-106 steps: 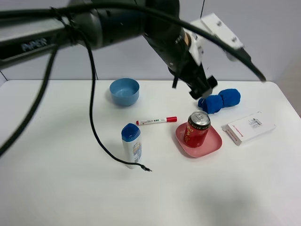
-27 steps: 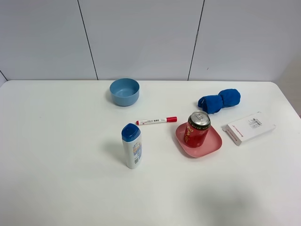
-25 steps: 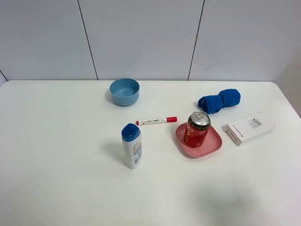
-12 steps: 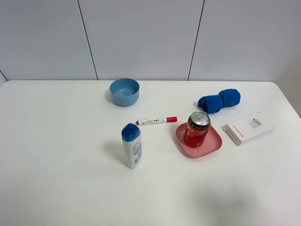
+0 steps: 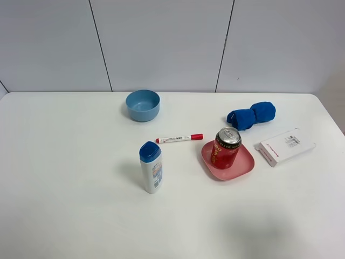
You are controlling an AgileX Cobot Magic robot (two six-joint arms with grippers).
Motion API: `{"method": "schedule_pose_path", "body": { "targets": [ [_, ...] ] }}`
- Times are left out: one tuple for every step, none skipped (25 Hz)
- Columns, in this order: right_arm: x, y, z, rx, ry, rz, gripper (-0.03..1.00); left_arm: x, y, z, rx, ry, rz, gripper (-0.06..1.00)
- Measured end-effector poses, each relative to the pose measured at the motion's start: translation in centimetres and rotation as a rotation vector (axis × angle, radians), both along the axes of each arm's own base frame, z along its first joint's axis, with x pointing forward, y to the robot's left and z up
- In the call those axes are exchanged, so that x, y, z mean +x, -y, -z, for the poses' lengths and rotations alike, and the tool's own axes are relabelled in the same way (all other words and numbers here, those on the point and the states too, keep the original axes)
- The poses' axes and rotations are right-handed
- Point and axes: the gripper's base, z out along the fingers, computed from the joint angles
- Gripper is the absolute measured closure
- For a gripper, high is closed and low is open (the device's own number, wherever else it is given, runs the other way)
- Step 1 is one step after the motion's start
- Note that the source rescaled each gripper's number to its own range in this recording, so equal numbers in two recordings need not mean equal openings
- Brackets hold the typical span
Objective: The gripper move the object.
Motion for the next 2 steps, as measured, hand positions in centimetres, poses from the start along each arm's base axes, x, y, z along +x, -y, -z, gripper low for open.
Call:
{"method": "schedule_pose_path", "body": {
  "targets": [
    [0.00,0.00,0.00,0.000,0.000,0.000,-0.03,0.00,0.00,0.00,0.000,0.000,0.000,-0.06],
    [0.00,0.00,0.00,0.000,0.000,0.000,-0.03,0.00,0.00,0.00,0.000,0.000,0.000,-0.06]
  ]
}}
